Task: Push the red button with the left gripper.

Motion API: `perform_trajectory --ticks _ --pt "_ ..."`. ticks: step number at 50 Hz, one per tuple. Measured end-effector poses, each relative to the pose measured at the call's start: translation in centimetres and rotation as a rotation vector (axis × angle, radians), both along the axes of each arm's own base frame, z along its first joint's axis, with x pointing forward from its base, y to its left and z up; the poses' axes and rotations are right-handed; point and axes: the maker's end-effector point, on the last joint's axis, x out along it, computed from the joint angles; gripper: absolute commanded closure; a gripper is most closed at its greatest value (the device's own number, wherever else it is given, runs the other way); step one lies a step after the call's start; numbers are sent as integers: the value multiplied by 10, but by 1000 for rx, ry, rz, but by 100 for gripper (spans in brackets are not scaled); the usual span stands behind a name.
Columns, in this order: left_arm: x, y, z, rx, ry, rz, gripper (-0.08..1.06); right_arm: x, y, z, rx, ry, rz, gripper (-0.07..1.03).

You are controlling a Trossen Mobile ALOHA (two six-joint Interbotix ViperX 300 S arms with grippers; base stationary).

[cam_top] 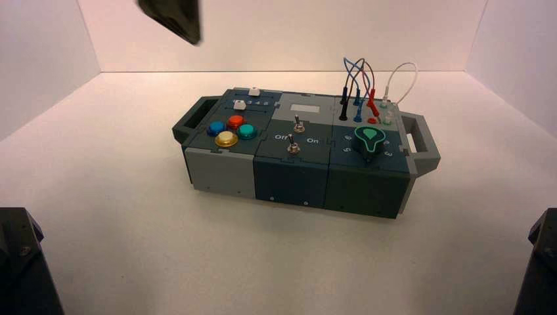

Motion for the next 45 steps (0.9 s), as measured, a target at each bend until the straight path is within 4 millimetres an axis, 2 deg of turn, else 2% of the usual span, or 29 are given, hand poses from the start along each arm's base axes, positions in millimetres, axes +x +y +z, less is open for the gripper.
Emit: perform_trajectory --ticks 8,15,30,45 --pt "9 -19 -16 24 52 -22 101 0 3 0 -3 4 11 99" --pt "17 -26 -28 41 82 -21 101 0 4 -2 -4 10 12 98" --pt "22 -31 -54 71 138 -15 101 -1 5 -1 3 14 14 99" --pt "23 -33 -70 80 168 -8 101 -2 5 -1 2 17 14 99"
